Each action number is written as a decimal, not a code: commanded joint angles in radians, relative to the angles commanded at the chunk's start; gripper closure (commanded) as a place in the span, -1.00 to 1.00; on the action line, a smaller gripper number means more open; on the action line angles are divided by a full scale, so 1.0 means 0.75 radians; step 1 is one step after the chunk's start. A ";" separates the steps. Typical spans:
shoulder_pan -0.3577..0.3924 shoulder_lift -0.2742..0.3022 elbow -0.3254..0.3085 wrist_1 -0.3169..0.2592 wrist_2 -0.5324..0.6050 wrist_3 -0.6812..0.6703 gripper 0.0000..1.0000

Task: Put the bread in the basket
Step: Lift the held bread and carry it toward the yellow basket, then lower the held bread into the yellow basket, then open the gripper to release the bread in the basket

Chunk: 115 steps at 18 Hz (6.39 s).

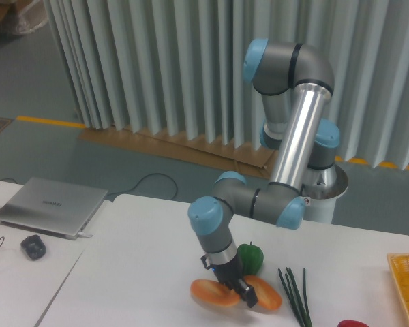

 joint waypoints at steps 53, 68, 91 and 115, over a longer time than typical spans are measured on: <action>1.019 0.098 0.027 -0.047 -0.182 1.055 0.01; 1.070 0.059 0.141 -0.041 -0.210 1.092 -1.00; 1.092 0.178 0.211 -0.045 -0.472 1.113 -1.00; 1.074 0.184 0.190 -0.047 -0.470 1.111 -1.00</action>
